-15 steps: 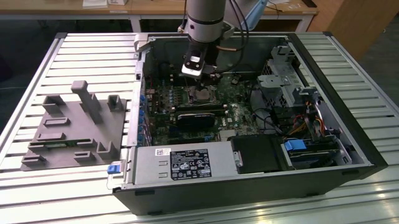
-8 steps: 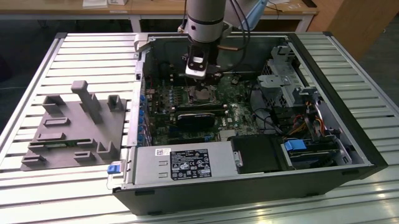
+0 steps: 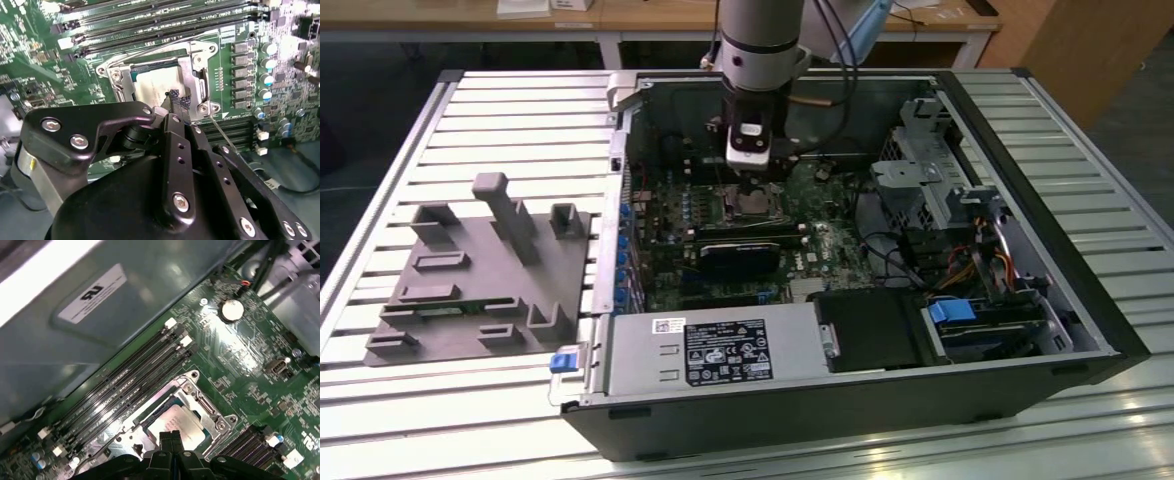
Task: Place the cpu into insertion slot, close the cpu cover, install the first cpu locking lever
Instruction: 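Close the cpu cover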
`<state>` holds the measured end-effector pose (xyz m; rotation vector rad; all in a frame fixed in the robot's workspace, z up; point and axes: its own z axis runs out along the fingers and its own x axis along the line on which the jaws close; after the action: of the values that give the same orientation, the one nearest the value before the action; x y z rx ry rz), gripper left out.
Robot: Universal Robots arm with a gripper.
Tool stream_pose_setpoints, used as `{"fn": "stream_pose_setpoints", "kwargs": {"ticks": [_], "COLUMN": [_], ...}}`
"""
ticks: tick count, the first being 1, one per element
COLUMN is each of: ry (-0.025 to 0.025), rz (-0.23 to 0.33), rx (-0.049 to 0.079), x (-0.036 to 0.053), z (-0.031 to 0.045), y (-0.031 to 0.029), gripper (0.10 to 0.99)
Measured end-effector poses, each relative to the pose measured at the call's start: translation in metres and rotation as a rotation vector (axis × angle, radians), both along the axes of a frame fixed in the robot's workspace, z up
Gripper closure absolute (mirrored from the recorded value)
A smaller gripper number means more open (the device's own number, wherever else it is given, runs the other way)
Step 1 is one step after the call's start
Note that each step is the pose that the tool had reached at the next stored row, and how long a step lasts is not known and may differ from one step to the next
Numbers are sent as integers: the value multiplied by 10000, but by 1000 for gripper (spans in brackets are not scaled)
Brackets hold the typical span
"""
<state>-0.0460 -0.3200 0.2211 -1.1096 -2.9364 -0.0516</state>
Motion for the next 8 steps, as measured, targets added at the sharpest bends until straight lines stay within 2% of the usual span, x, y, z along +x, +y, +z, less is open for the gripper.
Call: {"fn": "stream_pose_setpoints", "kwargs": {"ticks": [8], "ry": [0], "rz": [1125], "rx": [0], "x": [-1], "z": [-5], "y": [0], "gripper": [984]}}
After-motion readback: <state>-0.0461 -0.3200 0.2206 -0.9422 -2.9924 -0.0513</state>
